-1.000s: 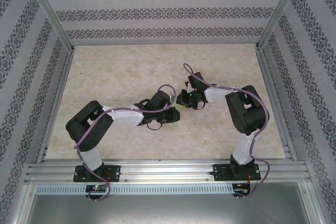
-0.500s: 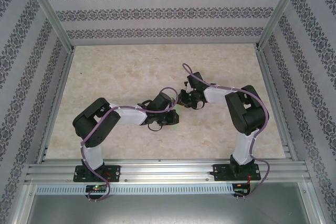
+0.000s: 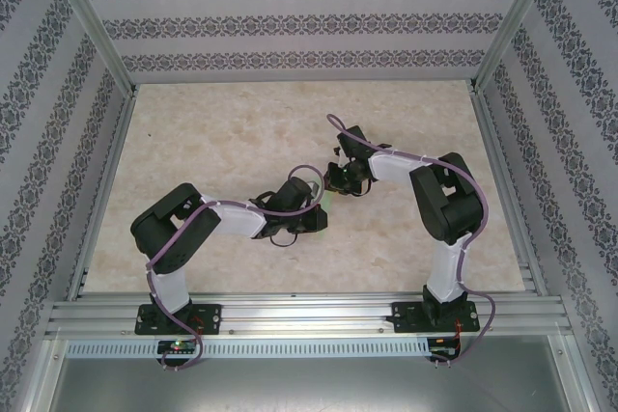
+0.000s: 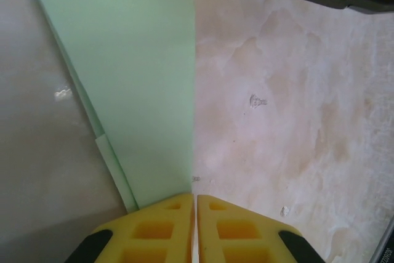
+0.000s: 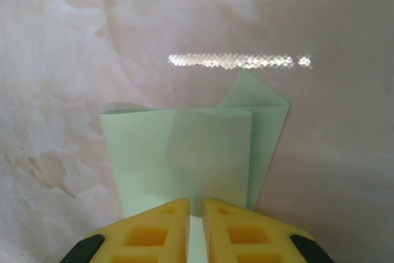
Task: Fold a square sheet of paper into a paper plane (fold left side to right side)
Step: Fold the wing for the fifth time at the center of the table.
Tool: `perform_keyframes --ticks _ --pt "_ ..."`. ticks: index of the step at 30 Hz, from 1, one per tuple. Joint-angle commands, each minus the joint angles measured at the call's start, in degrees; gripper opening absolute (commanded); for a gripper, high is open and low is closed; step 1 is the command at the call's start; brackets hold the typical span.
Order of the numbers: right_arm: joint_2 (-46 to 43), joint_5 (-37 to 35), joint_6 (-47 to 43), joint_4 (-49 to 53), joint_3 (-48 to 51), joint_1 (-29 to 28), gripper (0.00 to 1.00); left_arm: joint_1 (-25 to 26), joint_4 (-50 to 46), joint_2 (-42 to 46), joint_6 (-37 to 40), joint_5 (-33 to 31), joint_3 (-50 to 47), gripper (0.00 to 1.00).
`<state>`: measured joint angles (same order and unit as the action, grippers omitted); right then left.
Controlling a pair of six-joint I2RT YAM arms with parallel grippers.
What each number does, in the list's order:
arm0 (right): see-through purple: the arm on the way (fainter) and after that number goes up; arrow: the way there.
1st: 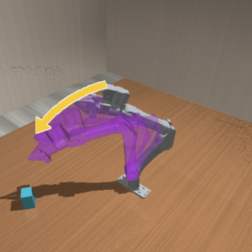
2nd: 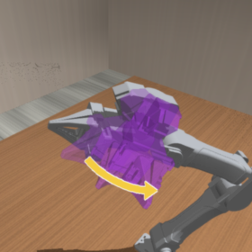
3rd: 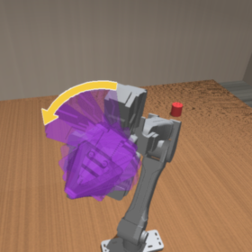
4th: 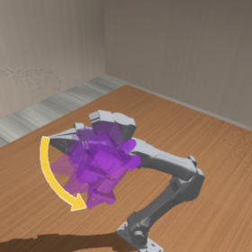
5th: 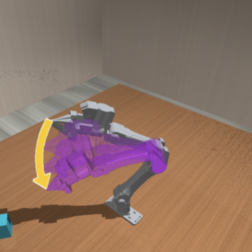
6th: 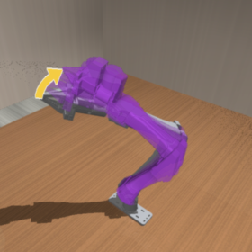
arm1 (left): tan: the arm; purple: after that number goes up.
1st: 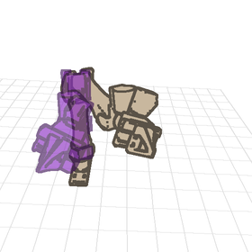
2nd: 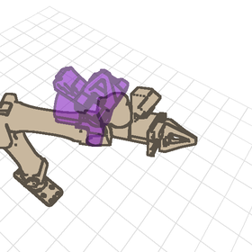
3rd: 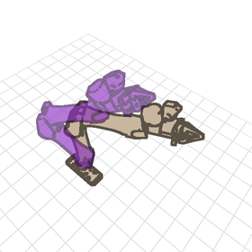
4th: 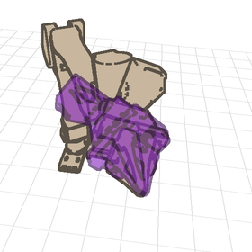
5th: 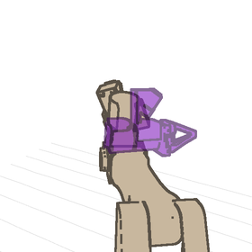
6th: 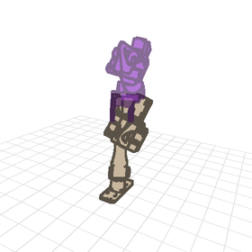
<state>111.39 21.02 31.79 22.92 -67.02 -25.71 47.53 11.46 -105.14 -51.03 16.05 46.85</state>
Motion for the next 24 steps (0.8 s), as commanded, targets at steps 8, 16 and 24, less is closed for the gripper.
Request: perform_keyframes --ticks 8,16,24 --pt "2.48 -0.06 -3.56 -1.55 -1.76 4.21 0.16 2.21 -6.59 -4.37 -3.09 -1.36 -6.34 0.11" --pt "4.38 0.15 -4.82 -1.12 -4.15 6.14 0.16 2.63 -6.28 -4.65 -3.42 -1.77 -6.82 0.11" --pt "4.96 1.53 -4.46 -1.15 -4.3 5.77 0.16 2.74 -5.63 -5.08 -3.7 -1.7 -6.81 0.11"
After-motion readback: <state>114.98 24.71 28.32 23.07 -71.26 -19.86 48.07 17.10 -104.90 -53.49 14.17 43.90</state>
